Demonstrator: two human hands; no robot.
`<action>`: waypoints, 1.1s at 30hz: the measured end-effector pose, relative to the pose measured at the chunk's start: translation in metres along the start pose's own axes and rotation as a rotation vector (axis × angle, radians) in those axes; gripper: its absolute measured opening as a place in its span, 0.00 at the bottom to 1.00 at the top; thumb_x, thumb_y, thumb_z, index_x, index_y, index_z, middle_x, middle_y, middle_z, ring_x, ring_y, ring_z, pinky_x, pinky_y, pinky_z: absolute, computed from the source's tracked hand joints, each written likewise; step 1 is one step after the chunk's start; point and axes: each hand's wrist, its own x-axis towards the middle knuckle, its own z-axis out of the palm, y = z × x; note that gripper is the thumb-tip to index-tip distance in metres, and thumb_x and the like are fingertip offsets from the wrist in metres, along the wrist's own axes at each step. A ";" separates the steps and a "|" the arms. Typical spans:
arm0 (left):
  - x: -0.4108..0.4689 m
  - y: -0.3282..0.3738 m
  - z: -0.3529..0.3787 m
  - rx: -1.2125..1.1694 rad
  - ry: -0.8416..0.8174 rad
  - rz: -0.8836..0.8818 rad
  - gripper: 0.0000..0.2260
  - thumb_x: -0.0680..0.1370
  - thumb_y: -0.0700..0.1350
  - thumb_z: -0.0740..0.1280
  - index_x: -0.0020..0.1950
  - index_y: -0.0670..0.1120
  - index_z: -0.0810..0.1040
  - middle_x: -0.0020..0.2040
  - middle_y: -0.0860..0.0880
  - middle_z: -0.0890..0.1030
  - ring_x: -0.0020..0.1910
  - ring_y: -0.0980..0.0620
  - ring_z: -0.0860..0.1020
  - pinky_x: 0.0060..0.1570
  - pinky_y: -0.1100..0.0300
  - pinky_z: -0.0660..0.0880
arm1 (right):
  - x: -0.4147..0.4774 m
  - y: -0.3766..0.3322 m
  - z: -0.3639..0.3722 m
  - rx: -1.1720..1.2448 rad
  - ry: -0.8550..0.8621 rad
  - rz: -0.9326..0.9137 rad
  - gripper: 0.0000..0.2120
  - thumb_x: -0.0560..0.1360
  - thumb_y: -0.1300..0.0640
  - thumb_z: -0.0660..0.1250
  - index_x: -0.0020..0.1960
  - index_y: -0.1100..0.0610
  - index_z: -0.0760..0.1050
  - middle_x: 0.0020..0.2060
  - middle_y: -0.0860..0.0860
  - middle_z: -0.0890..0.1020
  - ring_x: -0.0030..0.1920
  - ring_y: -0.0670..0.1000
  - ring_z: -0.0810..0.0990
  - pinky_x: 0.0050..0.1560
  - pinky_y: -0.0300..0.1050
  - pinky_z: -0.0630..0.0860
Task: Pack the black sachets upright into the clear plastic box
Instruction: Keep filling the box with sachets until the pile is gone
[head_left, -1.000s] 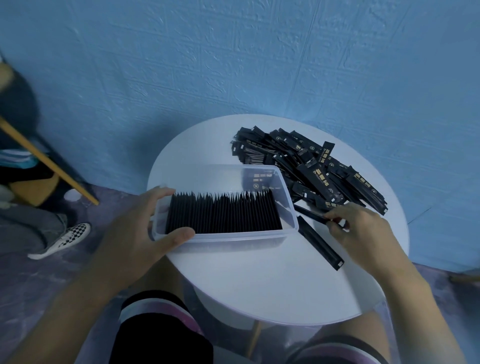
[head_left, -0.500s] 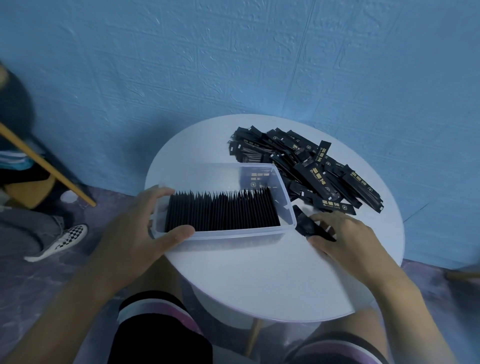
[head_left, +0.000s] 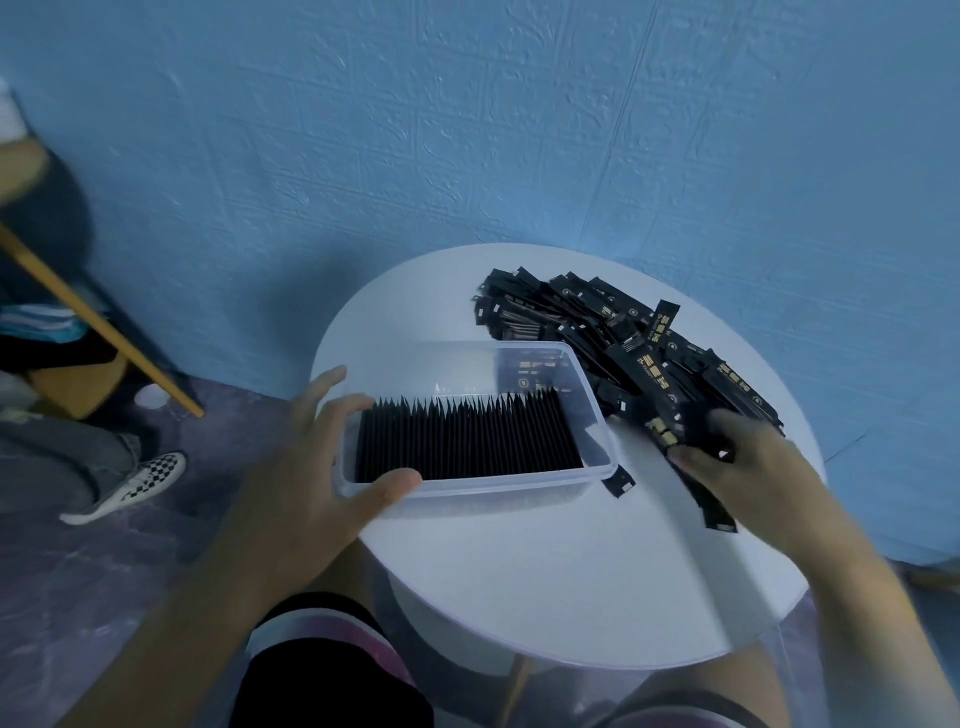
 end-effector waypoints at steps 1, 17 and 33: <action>0.000 0.000 0.000 -0.003 -0.005 0.002 0.44 0.65 0.83 0.54 0.71 0.56 0.66 0.80 0.61 0.54 0.68 0.68 0.58 0.59 0.55 0.68 | -0.002 -0.010 -0.007 0.079 0.041 -0.026 0.11 0.76 0.51 0.72 0.38 0.50 0.74 0.31 0.46 0.78 0.34 0.49 0.75 0.35 0.45 0.67; -0.014 0.005 0.013 -0.082 0.022 0.040 0.40 0.68 0.71 0.65 0.78 0.61 0.60 0.78 0.69 0.53 0.64 0.82 0.59 0.57 0.61 0.69 | 0.028 -0.183 0.104 0.130 -0.550 -0.250 0.18 0.76 0.43 0.69 0.51 0.59 0.79 0.34 0.55 0.86 0.30 0.52 0.85 0.39 0.45 0.84; -0.014 -0.004 0.000 0.184 0.186 0.373 0.22 0.75 0.62 0.69 0.57 0.46 0.84 0.62 0.52 0.80 0.59 0.50 0.78 0.61 0.62 0.71 | 0.029 -0.180 0.109 0.464 -0.794 -0.200 0.12 0.81 0.59 0.66 0.61 0.65 0.74 0.36 0.61 0.83 0.31 0.52 0.83 0.32 0.41 0.80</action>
